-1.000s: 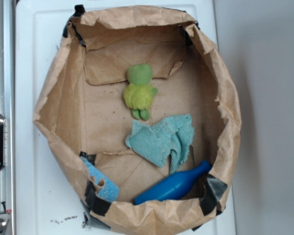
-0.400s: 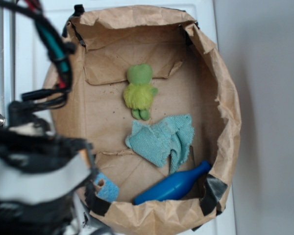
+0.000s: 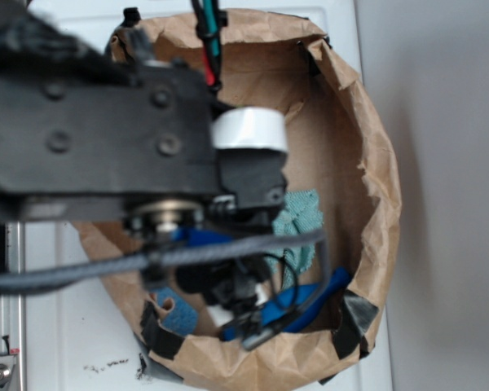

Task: Grab the green animal.

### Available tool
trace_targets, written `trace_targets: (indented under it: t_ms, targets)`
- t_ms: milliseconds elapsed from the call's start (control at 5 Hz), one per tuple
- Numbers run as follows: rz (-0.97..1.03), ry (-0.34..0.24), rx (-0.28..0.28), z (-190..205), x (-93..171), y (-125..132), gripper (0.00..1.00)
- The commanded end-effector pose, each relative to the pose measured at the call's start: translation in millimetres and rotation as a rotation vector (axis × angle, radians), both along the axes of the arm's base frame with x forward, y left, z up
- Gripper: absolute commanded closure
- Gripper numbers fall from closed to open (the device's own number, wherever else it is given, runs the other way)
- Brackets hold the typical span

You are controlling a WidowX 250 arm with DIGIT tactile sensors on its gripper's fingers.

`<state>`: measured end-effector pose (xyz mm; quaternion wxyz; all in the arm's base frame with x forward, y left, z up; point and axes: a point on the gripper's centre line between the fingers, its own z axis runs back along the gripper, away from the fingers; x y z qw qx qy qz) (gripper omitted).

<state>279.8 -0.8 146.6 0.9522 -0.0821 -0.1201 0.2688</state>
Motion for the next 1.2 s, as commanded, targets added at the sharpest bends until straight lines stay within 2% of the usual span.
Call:
trace_targets:
  t_ms: [0, 600, 1000]
  targets:
    - [0.230, -0.073, -0.029, -23.4, 21.9, 31.2, 0.00]
    - [0.349, -0.067, 0.063, -41.5, 27.6, 67.1, 0.00]
    - [0.561, -0.061, 0.084, -37.1, 21.8, 78.9, 0.00]
